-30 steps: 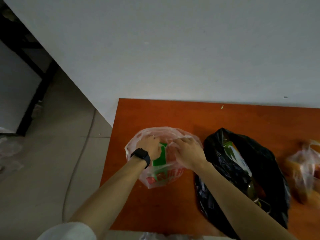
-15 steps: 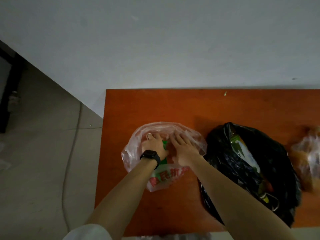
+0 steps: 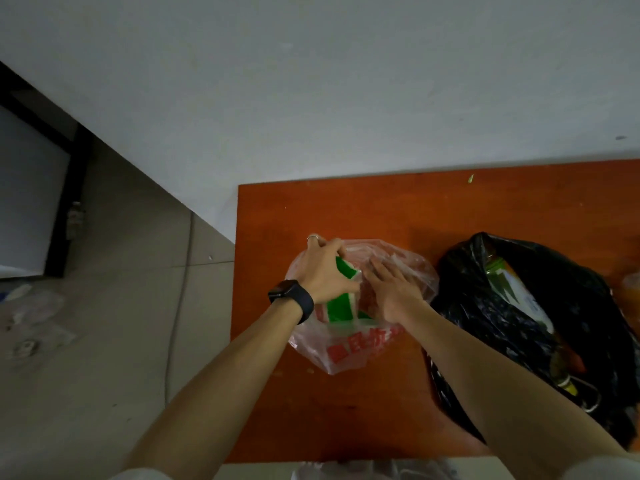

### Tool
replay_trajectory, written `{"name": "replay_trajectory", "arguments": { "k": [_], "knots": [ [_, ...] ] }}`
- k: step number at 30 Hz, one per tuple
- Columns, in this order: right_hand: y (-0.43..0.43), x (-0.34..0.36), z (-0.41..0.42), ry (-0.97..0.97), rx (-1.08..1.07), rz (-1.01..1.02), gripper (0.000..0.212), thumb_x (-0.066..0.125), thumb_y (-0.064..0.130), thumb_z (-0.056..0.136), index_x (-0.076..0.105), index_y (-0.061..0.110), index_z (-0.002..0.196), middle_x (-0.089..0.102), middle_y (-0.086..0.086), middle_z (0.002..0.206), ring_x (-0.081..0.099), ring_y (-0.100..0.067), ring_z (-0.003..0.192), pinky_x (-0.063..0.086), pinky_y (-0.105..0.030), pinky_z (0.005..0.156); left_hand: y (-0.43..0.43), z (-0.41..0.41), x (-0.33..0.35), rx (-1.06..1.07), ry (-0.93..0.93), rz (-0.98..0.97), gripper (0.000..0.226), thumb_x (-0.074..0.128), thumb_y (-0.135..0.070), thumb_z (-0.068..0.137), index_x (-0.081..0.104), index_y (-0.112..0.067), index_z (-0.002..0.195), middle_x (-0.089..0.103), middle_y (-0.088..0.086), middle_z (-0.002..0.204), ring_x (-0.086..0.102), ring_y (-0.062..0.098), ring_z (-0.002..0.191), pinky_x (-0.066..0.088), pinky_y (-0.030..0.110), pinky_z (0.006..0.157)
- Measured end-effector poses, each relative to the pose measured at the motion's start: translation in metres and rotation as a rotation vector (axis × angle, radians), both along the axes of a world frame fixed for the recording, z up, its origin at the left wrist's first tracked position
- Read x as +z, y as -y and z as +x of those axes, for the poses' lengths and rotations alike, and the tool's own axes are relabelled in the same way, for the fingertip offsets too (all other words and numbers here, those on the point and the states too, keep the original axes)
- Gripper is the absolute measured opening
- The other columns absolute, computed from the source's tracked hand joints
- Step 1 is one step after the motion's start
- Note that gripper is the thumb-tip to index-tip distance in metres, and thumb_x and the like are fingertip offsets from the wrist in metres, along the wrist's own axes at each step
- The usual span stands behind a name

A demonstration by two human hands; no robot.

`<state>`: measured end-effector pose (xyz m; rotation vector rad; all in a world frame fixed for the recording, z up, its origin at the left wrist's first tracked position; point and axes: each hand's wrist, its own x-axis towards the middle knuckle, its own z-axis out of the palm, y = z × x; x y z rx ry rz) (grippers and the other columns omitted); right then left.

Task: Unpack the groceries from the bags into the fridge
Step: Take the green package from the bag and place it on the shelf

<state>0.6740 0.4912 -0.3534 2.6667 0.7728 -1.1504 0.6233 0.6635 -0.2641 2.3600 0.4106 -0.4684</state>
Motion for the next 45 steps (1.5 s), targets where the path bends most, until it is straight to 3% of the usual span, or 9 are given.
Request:
{"name": "replay_trajectory", "arguments": {
  "k": [3, 5, 8, 13, 18, 21, 28, 34, 45],
  "knots": [
    [-0.013, 0.005, 0.004, 0.013, -0.008, -0.005, 0.083, 0.063, 0.027, 0.094, 0.009, 0.033, 0.158, 0.001, 0.006, 0.167, 0.013, -0.027, 0.152, 0.036, -0.053, 0.111, -0.007, 0.005, 0.029, 0.033, 0.131, -0.003, 0.046, 0.084, -0.036, 0.063, 0.053, -0.026, 0.096, 0.035, 0.000, 0.108, 0.051, 0.019, 0.093, 0.056, 0.030, 0.076],
    [-0.025, 0.017, 0.014, -0.014, 0.006, -0.022, 0.054, 0.056, 0.024, 0.097, 0.040, 0.028, 0.148, 0.040, 0.000, 0.154, 0.051, -0.025, 0.129, 0.053, -0.045, 0.086, -0.010, 0.009, 0.046, 0.034, 0.190, 0.004, 0.045, 0.083, -0.037, 0.062, 0.053, -0.027, 0.095, 0.035, 0.000, 0.109, 0.051, 0.020, 0.096, 0.056, 0.033, 0.081],
    [-0.033, 0.043, 0.025, -0.006, 0.069, -0.016, 0.038, 0.050, 0.023, 0.100, 0.053, 0.026, 0.137, 0.063, 0.000, 0.130, 0.063, -0.018, 0.097, 0.055, -0.034, 0.076, -0.016, 0.014, 0.067, 0.043, 0.260, 0.030, 0.041, 0.081, -0.039, 0.065, 0.053, -0.030, 0.093, 0.035, -0.001, 0.110, 0.052, 0.020, 0.097, 0.055, 0.034, 0.085],
    [-0.023, 0.077, 0.038, 0.114, 0.008, 0.172, 0.034, 0.050, 0.027, 0.096, 0.061, 0.033, 0.128, 0.069, 0.005, 0.119, 0.066, -0.017, 0.098, 0.057, -0.036, 0.085, -0.017, 0.021, 0.100, 0.107, 0.336, -0.014, 0.035, 0.080, -0.032, 0.070, 0.056, -0.025, 0.094, 0.035, -0.001, 0.110, 0.055, 0.015, 0.094, 0.056, 0.028, 0.086],
    [0.006, 0.132, 0.038, 0.217, -0.151, 0.450, 0.031, 0.046, 0.025, 0.102, 0.069, 0.029, 0.123, 0.073, 0.006, 0.111, 0.049, 0.003, 0.058, 0.035, -0.013, 0.049, -0.014, 0.035, 0.132, 0.140, 0.378, -0.105, 0.039, 0.084, -0.023, 0.067, 0.059, -0.023, 0.096, 0.036, -0.002, 0.111, 0.054, 0.007, 0.092, 0.052, 0.011, 0.073],
    [0.023, 0.159, 0.030, 0.189, -0.361, 0.678, 0.028, 0.051, 0.030, 0.100, 0.072, 0.028, 0.119, 0.073, 0.011, 0.111, 0.063, -0.001, 0.076, 0.037, -0.005, 0.057, -0.014, 0.045, 0.154, 0.136, 0.396, -0.167, 0.042, 0.087, -0.020, 0.065, 0.062, -0.023, 0.098, 0.039, -0.001, 0.112, 0.050, 0.003, 0.092, 0.046, 0.004, 0.064],
    [0.050, 0.229, 0.016, -0.314, -0.764, 1.240, 0.027, 0.063, 0.035, 0.095, 0.069, 0.024, 0.118, 0.073, 0.002, 0.110, 0.071, -0.014, 0.100, 0.056, -0.027, 0.085, -0.002, 0.062, 0.196, 0.173, 0.413, -0.607, 0.041, 0.088, -0.003, 0.067, 0.067, -0.013, 0.101, 0.056, 0.013, 0.121, 0.070, 0.029, 0.096, 0.062, 0.044, 0.076],
    [0.107, 0.254, -0.004, -0.408, -0.944, 1.439, 0.042, 0.074, 0.034, 0.085, 0.063, 0.029, 0.126, 0.063, -0.004, 0.127, 0.065, -0.026, 0.114, 0.054, -0.050, 0.097, 0.058, 0.081, 0.219, 0.068, 0.363, -0.897, 0.039, 0.078, 0.007, 0.075, 0.067, -0.008, 0.110, 0.053, 0.008, 0.121, 0.067, 0.029, 0.103, 0.060, 0.042, 0.078],
    [0.280, 0.253, -0.110, 0.374, -1.145, 1.408, 0.051, 0.065, 0.048, 0.089, 0.055, 0.044, 0.138, 0.069, 0.019, 0.109, 0.069, -0.016, 0.092, 0.061, -0.042, 0.077, 0.288, 0.070, 0.212, -0.306, 0.153, -0.982, 0.041, 0.078, 0.006, 0.075, 0.066, -0.006, 0.113, 0.057, 0.011, 0.120, 0.069, 0.032, 0.101, 0.060, 0.047, 0.078]
  ]
}}
